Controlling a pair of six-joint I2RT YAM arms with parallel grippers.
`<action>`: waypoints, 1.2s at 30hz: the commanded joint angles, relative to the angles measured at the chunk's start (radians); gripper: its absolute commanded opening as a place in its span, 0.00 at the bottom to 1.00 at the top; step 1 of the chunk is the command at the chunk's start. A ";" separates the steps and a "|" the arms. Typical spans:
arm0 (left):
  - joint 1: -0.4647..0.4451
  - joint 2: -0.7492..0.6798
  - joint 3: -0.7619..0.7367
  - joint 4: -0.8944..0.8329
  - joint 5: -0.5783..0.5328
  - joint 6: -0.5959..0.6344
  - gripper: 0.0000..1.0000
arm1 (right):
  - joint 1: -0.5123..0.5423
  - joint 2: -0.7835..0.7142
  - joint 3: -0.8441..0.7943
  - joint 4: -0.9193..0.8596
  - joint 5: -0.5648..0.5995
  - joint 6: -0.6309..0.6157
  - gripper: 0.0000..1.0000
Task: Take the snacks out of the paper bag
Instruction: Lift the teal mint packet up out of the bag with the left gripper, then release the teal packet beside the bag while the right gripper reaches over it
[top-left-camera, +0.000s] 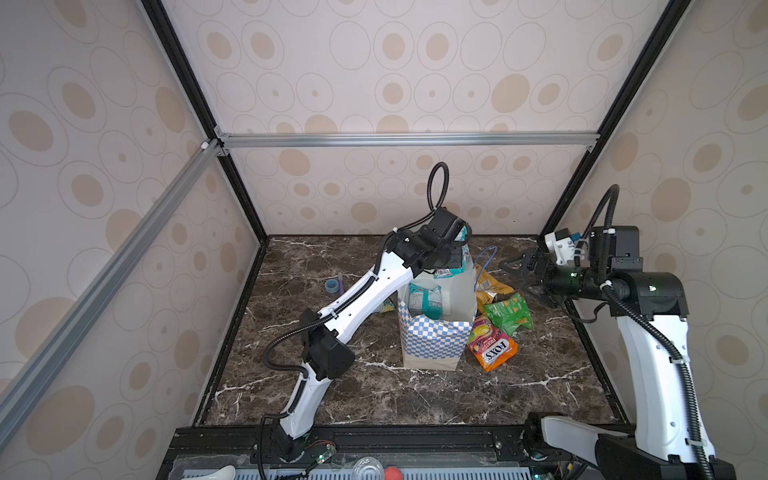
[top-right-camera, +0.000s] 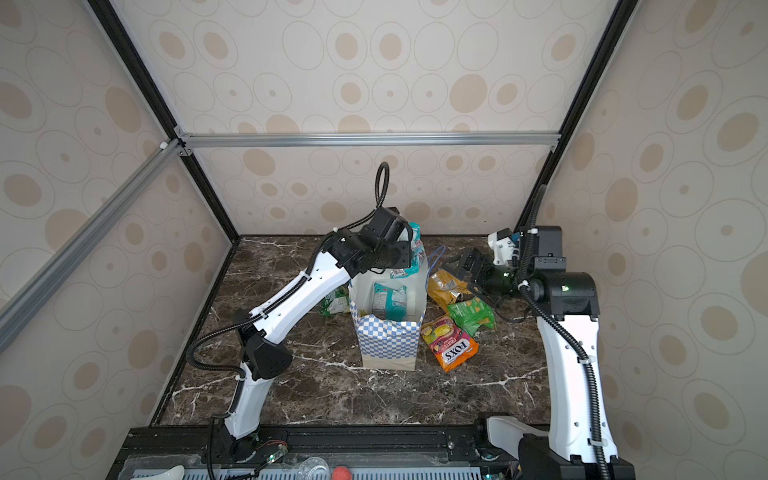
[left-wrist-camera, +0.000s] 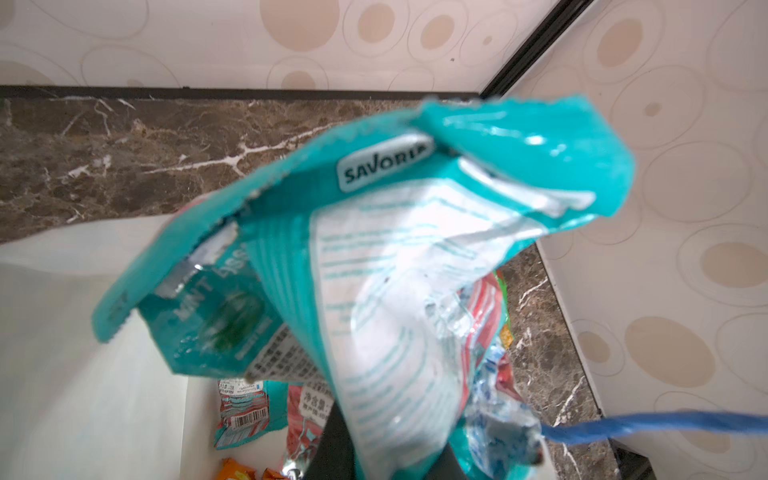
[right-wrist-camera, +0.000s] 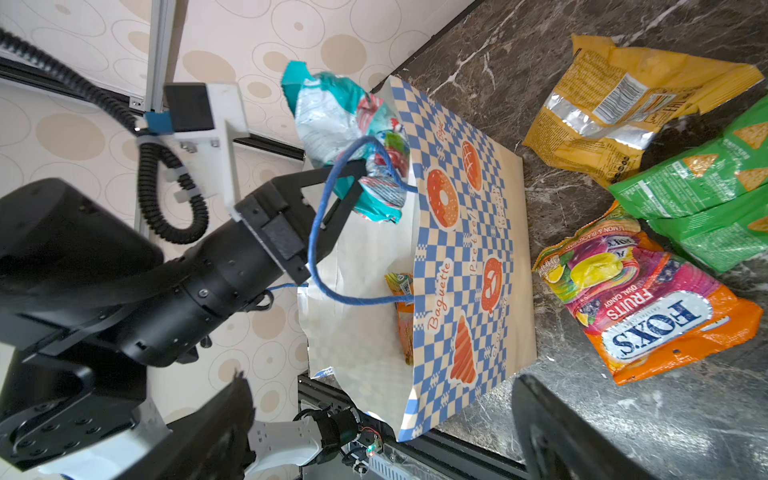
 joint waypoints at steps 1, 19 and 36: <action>0.009 -0.093 0.058 0.101 -0.054 -0.014 0.00 | 0.011 -0.002 0.013 0.011 -0.001 0.009 1.00; 0.009 -0.409 -0.079 0.244 -0.350 0.083 0.00 | 0.080 0.005 0.082 0.003 0.086 -0.059 1.00; 0.255 -1.017 -1.203 0.267 -0.327 -0.240 0.00 | 0.703 0.319 0.598 -0.285 0.611 -0.357 1.00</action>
